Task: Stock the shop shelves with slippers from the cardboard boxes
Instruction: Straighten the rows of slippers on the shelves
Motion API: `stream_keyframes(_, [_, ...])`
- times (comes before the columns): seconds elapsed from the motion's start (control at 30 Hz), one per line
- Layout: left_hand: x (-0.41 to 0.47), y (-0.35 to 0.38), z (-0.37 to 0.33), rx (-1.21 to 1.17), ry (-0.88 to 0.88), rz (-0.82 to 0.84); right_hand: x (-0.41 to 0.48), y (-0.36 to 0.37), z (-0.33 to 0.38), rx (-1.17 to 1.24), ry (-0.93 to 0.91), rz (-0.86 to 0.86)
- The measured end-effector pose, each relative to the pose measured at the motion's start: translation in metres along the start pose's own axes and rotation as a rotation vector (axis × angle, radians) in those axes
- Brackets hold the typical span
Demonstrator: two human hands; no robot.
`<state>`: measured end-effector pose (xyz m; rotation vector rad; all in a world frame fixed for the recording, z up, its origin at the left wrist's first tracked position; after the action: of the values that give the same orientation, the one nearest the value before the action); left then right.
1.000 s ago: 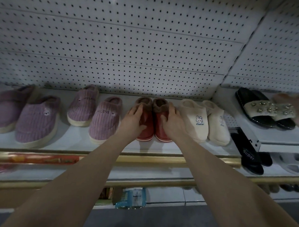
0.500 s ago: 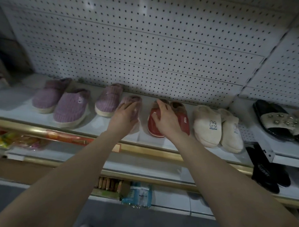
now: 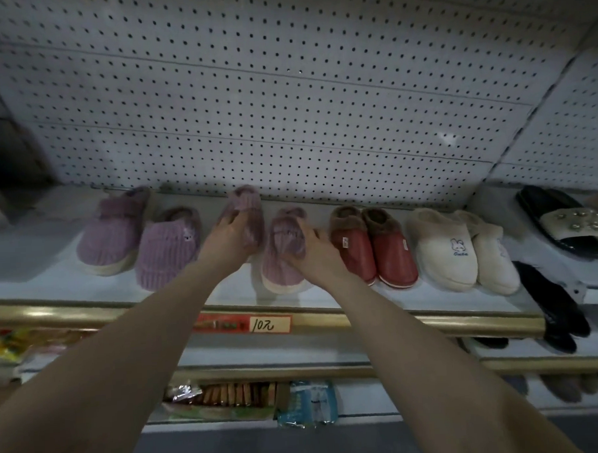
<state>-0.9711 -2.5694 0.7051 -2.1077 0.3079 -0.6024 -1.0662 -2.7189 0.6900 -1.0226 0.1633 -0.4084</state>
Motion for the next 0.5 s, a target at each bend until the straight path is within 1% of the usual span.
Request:
stream_keyframes(0.1, [0.017,0.009,0.016,-0.031,-0.03,0.092,0.001,0.011,0.003,0.008,0.071,-0.009])
stream_keyframes(0.2, [0.033,0.018,0.025,-0.034,-0.012,0.145,0.001,0.021,0.004,-0.011,0.138,-0.006])
stream_keyframes(0.33, [0.048,0.029,0.029,-0.054,0.005,0.212,-0.003,0.021,0.004,-0.06,0.174,-0.033])
stream_keyframes(0.5, [0.065,0.045,0.028,-0.016,0.052,0.244,-0.006,0.026,-0.003,-0.066,0.216,-0.046])
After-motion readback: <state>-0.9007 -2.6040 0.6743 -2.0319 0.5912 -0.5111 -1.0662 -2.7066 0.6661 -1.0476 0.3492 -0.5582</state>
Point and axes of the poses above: each hand's wrist, its own x-axis towards the middle knuckle, its own y-axis out of the palm, z = x × y, the point moved 10 cm from there along x, towards the middle knuckle, and after that the axes turned 9 degrees about -z, right-handed, at the moved point
